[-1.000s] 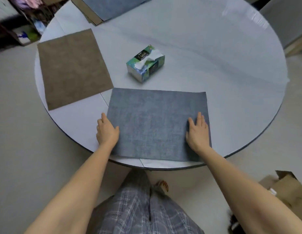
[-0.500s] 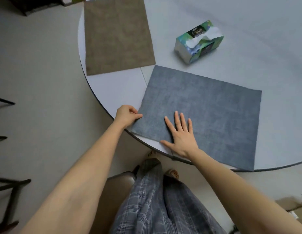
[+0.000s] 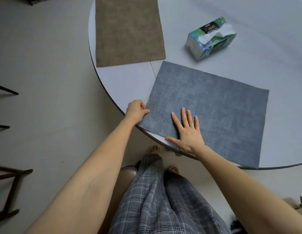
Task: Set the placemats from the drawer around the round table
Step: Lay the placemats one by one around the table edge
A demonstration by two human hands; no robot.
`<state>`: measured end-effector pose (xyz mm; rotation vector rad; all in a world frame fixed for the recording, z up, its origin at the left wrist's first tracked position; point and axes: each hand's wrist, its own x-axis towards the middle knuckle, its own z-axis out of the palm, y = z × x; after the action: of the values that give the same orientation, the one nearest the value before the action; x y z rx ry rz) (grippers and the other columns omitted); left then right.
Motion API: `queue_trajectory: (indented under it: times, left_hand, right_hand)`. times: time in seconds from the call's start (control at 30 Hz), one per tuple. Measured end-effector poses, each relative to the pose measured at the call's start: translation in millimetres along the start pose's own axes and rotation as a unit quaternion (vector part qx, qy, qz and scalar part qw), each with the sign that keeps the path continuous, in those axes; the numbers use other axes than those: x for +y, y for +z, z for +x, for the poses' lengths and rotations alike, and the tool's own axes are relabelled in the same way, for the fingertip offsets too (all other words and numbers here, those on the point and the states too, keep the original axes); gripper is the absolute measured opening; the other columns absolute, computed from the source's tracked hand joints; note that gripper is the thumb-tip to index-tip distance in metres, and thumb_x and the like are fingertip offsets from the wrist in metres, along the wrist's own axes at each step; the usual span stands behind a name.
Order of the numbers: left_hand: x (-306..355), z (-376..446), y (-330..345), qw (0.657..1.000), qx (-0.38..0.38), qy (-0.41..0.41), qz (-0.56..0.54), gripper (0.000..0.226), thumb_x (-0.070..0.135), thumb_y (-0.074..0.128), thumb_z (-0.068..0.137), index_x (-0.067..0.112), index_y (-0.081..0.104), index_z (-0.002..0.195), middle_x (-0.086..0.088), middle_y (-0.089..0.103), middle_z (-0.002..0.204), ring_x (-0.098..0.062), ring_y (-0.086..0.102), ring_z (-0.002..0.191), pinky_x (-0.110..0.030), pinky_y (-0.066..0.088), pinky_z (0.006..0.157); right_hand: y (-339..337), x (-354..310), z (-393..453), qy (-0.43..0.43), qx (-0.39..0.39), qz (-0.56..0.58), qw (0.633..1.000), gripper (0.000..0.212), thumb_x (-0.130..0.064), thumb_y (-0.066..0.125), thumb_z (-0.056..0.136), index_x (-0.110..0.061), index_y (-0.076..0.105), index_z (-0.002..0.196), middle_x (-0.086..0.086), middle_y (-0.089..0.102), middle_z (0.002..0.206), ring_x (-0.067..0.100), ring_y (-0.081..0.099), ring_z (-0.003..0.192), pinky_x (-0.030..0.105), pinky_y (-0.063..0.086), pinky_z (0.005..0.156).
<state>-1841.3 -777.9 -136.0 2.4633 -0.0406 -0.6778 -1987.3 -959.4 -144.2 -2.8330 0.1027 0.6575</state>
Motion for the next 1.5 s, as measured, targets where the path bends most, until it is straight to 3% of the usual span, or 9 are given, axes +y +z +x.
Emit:
queue_trajectory:
  times: [0.2, 0.3, 0.47, 0.73, 0.9, 1.07, 1.2, 1.5]
  left_hand:
    - [-2, 3, 0, 0.999, 0.009, 0.005, -0.03, 0.015, 0.016, 0.077, 0.08, 0.008, 0.064, 0.081, 0.002, 0.053, 0.066, -0.019, 0.051, 0.073, -0.026, 0.043, 0.074]
    - [-1, 4, -1, 0.999, 0.013, 0.003, -0.032, 0.02, 0.016, 0.077, 0.079, 0.001, 0.069, 0.087, -0.004, 0.057, 0.075, -0.019, 0.051, 0.075, -0.025, 0.043, 0.075]
    - [0, 3, -4, 1.0, 0.002, 0.007, -0.025, 0.013, 0.016, 0.076, 0.08, 0.009, 0.065, 0.083, 0.003, 0.052, 0.066, -0.016, 0.051, 0.075, -0.018, 0.037, 0.07]
    - [-3, 4, -3, 1.0, -0.008, 0.008, -0.02, 0.016, 0.017, 0.076, 0.08, 0.012, 0.06, 0.08, 0.003, 0.053, 0.067, -0.017, 0.052, 0.076, -0.021, 0.039, 0.073]
    - [-3, 8, -1, 1.0, -0.009, -0.002, -0.016, 0.028, 0.018, 0.077, 0.079, 0.019, 0.052, 0.065, 0.004, 0.052, 0.068, -0.02, 0.053, 0.076, -0.027, 0.044, 0.077]
    - [-1, 11, -2, 1.0, -0.016, -0.005, -0.015, 0.019, 0.02, 0.076, 0.08, 0.012, 0.059, 0.076, -0.002, 0.056, 0.076, -0.02, 0.051, 0.076, -0.027, 0.043, 0.077]
    - [5, 14, -7, 0.999, -0.044, -0.017, 0.012, 0.033, 0.019, 0.072, 0.084, 0.019, 0.048, 0.062, 0.002, 0.05, 0.067, -0.019, 0.049, 0.079, -0.025, 0.04, 0.074]
    - [4, 12, -10, 0.999, -0.047, -0.014, 0.018, 0.036, 0.016, 0.069, 0.085, 0.021, 0.042, 0.063, 0.005, 0.046, 0.068, -0.02, 0.048, 0.079, -0.023, 0.033, 0.069]
  right_hand:
    - [0, 0, 2, 0.005, 0.0, 0.006, 1.0, 0.092, -0.076, 0.031, 0.083, -0.034, -0.018, 0.148, 0.009, -0.028, 0.155, 0.026, -0.03, 0.142, 0.049, -0.015, 0.116]
    - [3, 2, 3, 0.006, 0.003, 0.006, 1.0, 0.095, -0.082, 0.02, 0.075, -0.035, -0.019, 0.148, 0.008, -0.028, 0.155, 0.025, -0.03, 0.141, 0.048, -0.016, 0.116]
    - [4, 1, 3, 0.006, 0.006, 0.006, 1.0, 0.097, -0.084, 0.009, 0.069, -0.035, -0.018, 0.148, 0.008, -0.027, 0.156, 0.025, -0.029, 0.142, 0.048, -0.016, 0.116]
    - [4, 3, 2, 0.0, 0.007, 0.004, 1.0, 0.095, -0.084, 0.01, 0.071, -0.037, -0.021, 0.147, 0.005, -0.031, 0.153, 0.025, -0.031, 0.141, 0.048, -0.015, 0.116]
    - [4, 5, 2, -0.001, 0.018, 0.017, 1.0, 0.098, -0.088, 0.014, 0.07, -0.037, -0.016, 0.148, 0.004, -0.028, 0.155, 0.023, -0.03, 0.141, 0.046, -0.016, 0.117]
    - [5, 7, 5, -0.005, 0.024, 0.02, 1.0, 0.099, -0.089, 0.002, 0.066, -0.037, -0.015, 0.149, 0.003, -0.029, 0.154, 0.024, -0.029, 0.142, 0.047, -0.015, 0.117]
    - [5, 9, 7, -0.009, 0.024, 0.018, 1.0, 0.098, -0.087, 0.011, 0.07, -0.036, -0.014, 0.149, 0.004, -0.029, 0.154, 0.024, -0.03, 0.142, 0.047, -0.015, 0.117]
    - [5, 2, 12, -0.011, 0.026, 0.006, 1.0, 0.097, -0.084, 0.012, 0.07, -0.035, -0.016, 0.149, 0.007, -0.027, 0.155, 0.024, -0.029, 0.141, 0.046, -0.015, 0.117]
